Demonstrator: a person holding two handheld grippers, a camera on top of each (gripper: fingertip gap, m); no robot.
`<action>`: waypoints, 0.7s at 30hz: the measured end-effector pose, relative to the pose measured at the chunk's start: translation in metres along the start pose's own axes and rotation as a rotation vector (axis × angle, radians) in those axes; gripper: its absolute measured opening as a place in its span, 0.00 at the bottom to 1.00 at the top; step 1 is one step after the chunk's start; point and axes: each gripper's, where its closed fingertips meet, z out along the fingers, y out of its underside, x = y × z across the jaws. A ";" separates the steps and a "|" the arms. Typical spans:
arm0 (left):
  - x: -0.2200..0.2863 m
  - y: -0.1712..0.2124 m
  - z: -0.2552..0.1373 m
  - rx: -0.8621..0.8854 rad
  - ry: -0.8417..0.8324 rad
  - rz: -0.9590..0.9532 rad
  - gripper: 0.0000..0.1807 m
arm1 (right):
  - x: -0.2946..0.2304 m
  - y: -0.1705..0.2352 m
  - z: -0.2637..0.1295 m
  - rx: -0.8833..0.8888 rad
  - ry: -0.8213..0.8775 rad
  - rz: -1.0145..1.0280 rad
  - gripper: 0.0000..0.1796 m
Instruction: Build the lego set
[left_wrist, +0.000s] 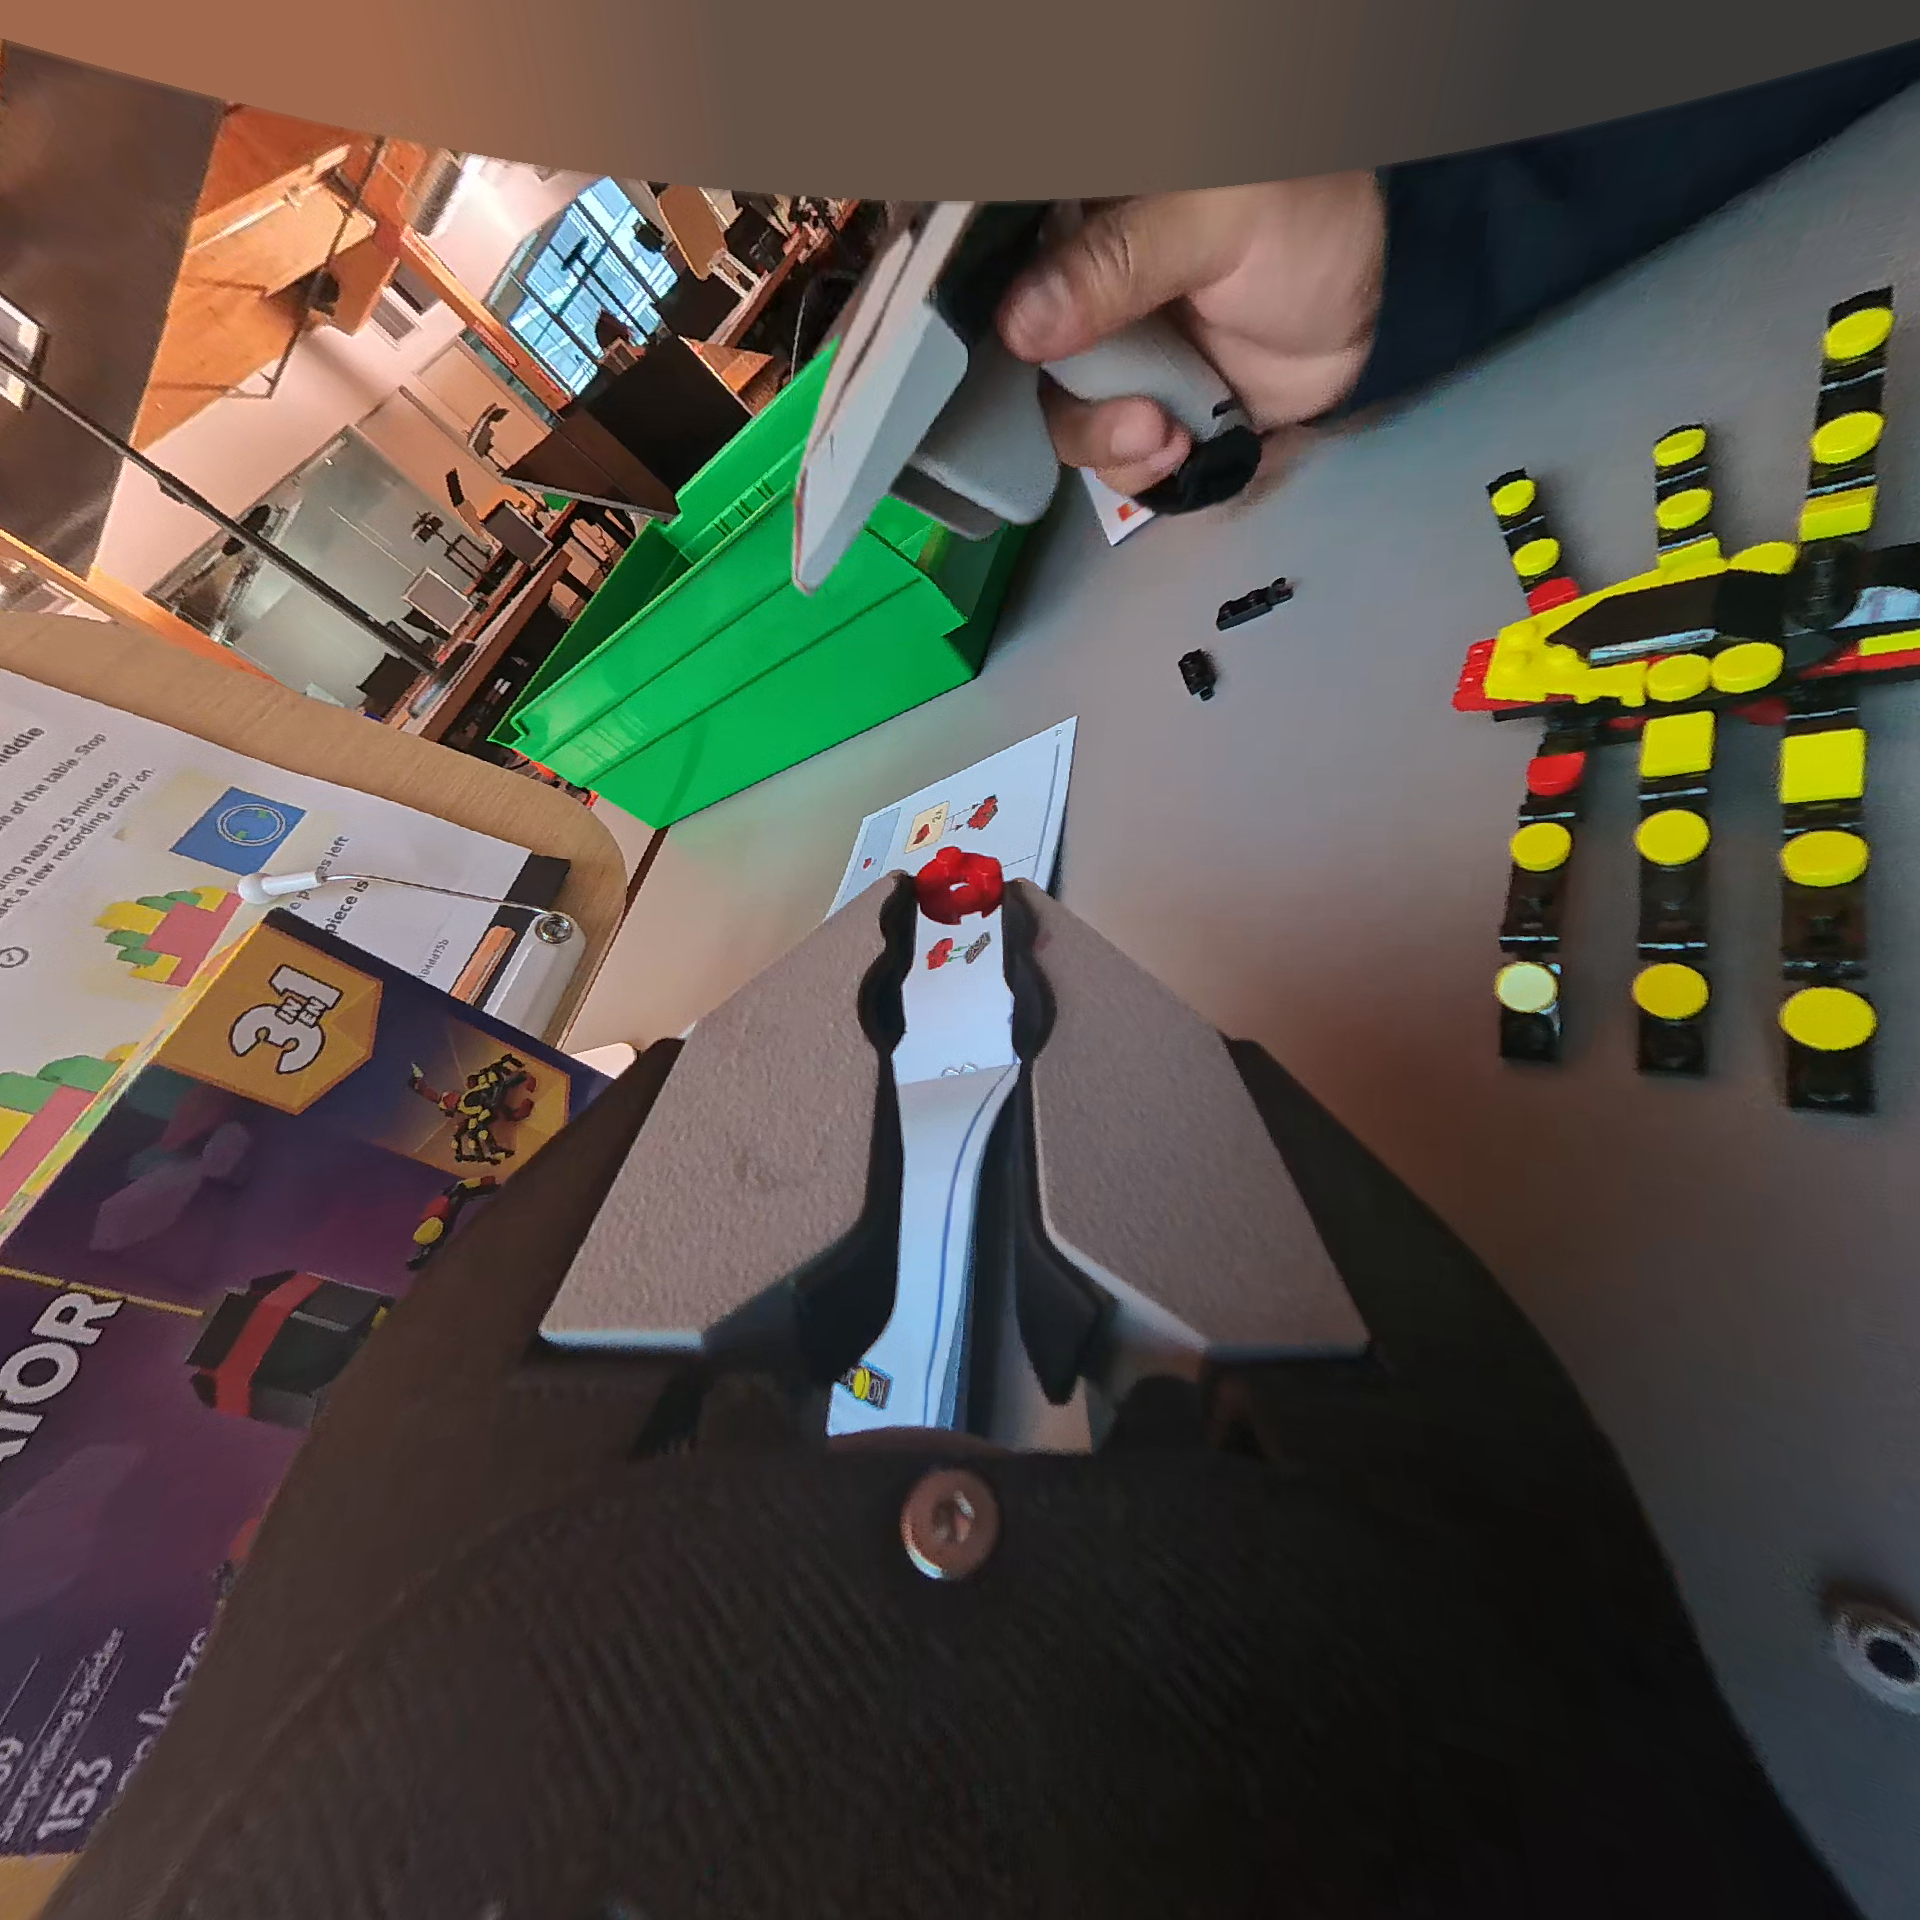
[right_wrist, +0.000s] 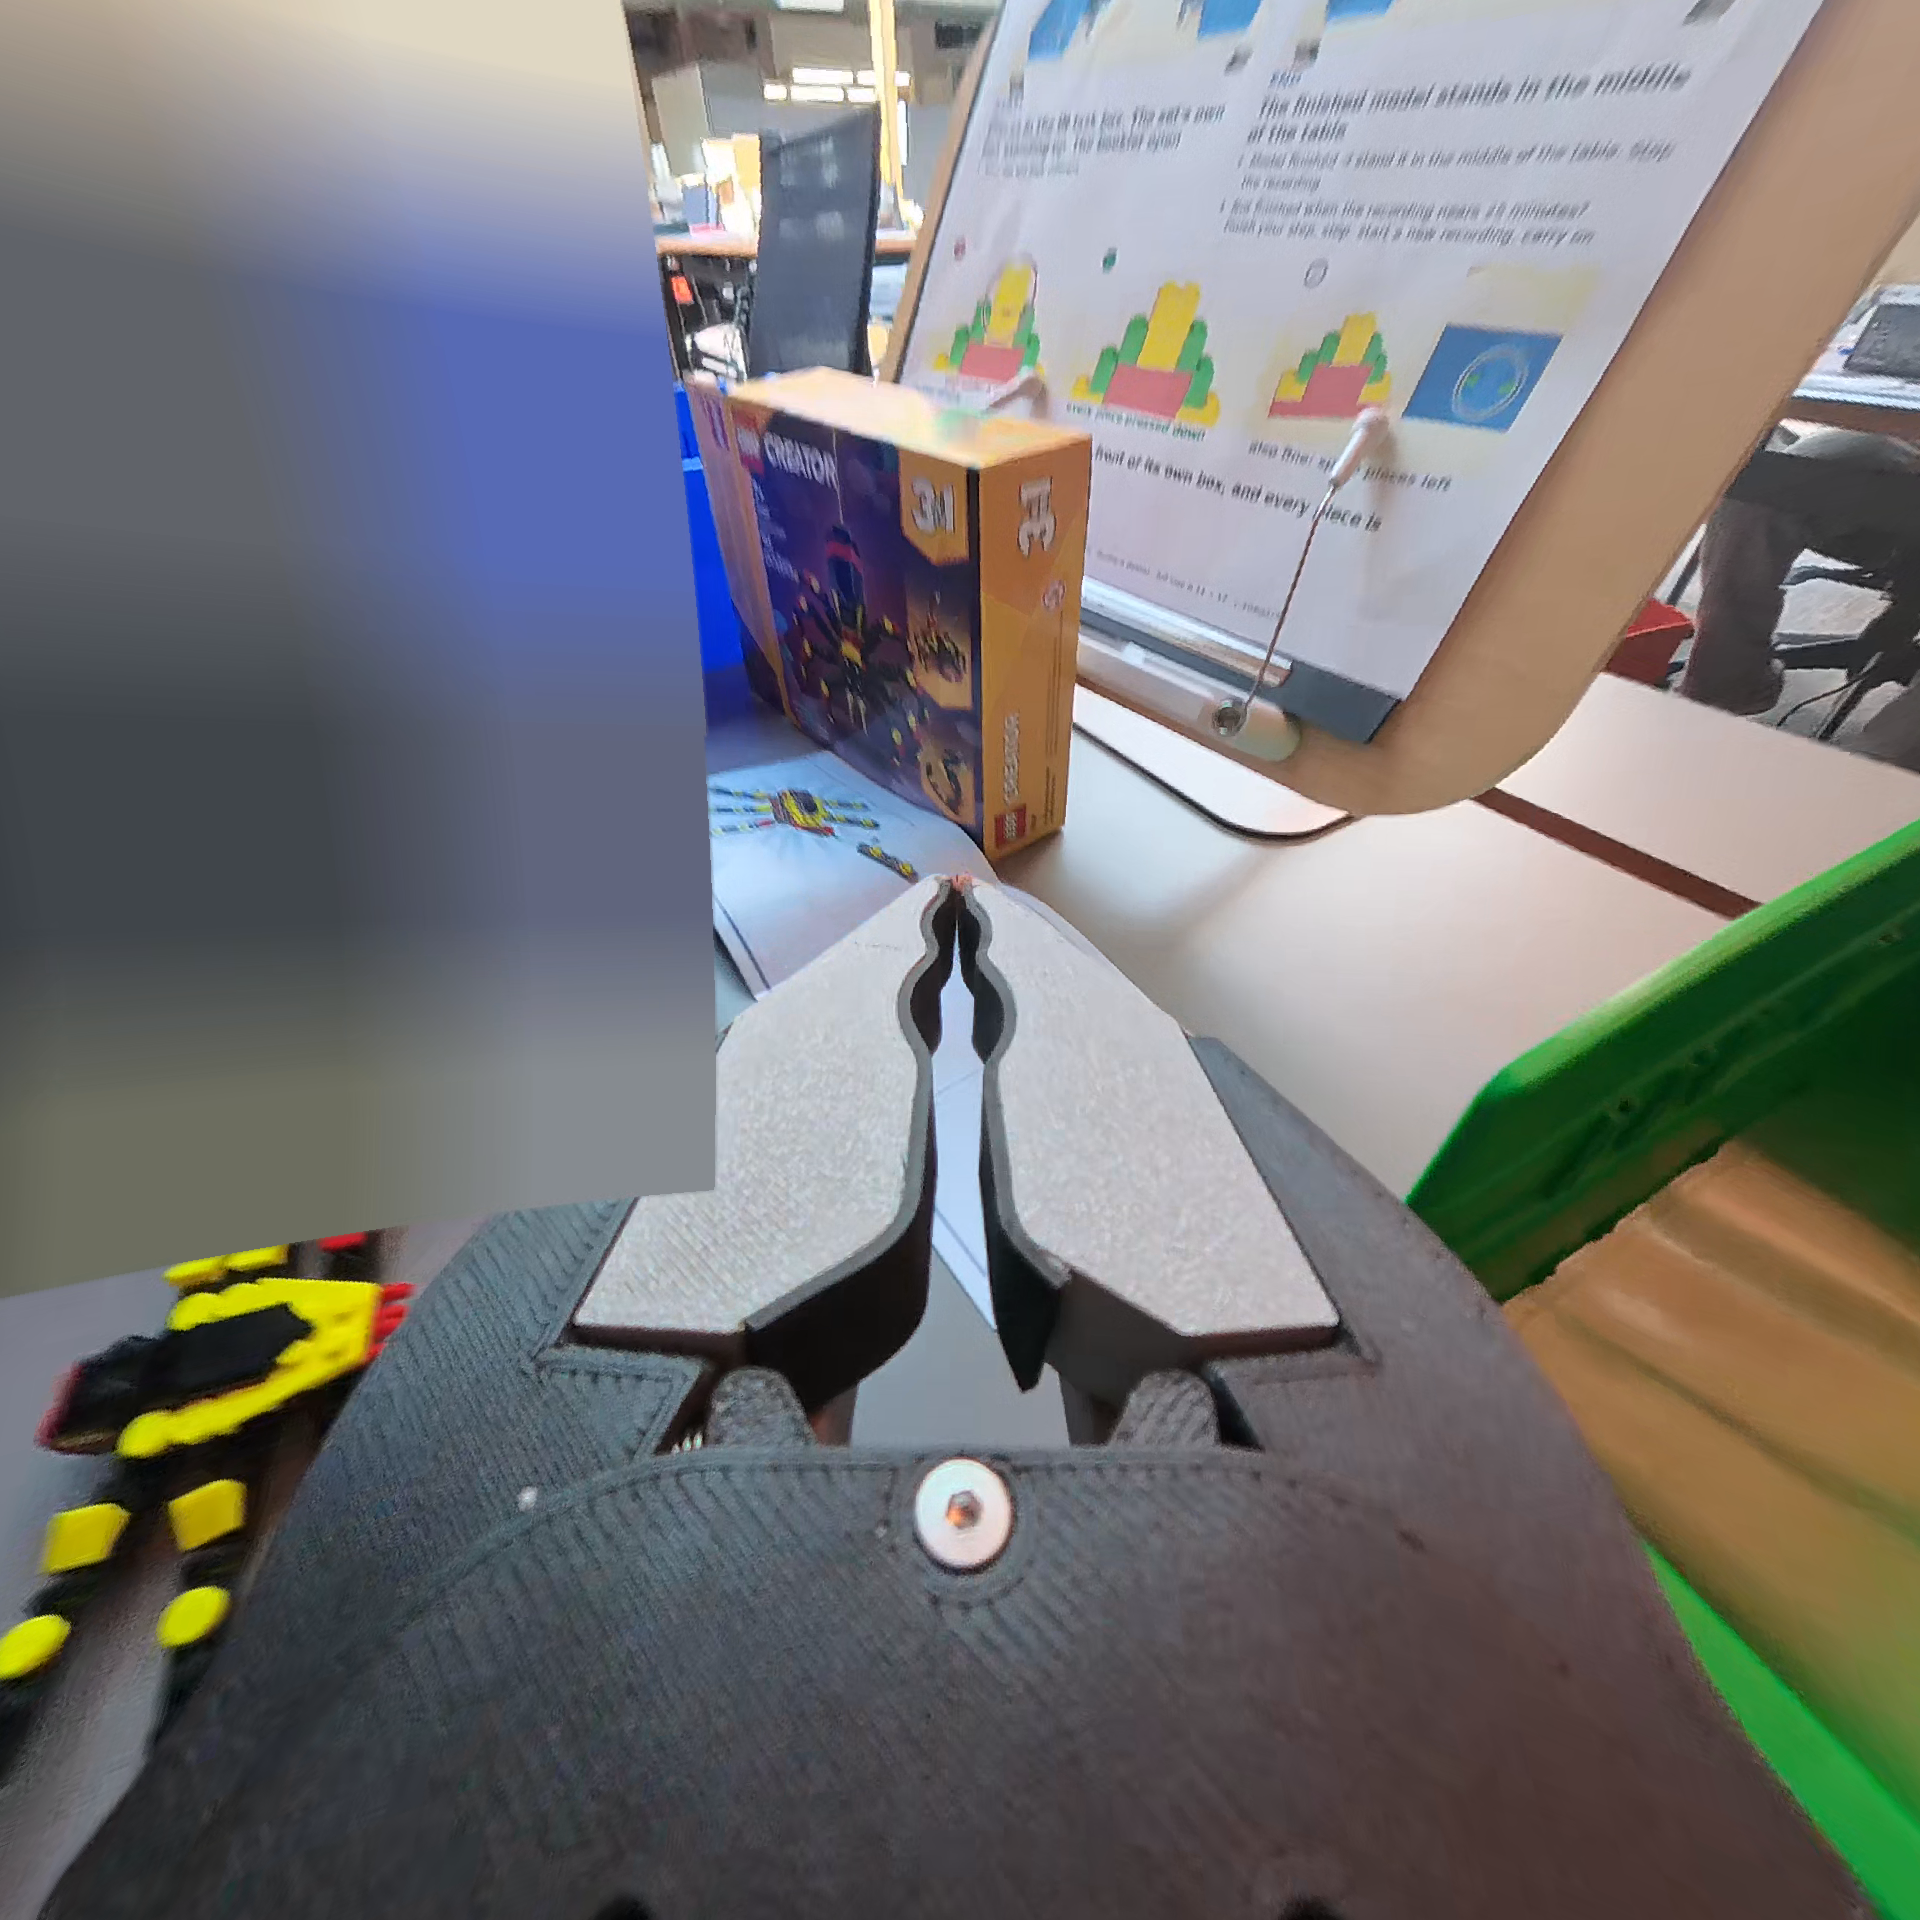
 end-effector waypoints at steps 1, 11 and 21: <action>0.000 0.000 0.000 0.001 -0.001 0.004 0.08 | 0.001 0.003 0.003 -0.007 -0.005 0.003 0.00; 0.002 -0.007 0.002 0.034 -0.026 0.068 0.08 | -0.001 0.017 0.008 -0.066 0.065 -0.173 0.00; 0.006 -0.011 0.002 0.032 -0.042 0.154 0.07 | 0.018 0.024 0.011 -0.104 0.142 -0.081 0.12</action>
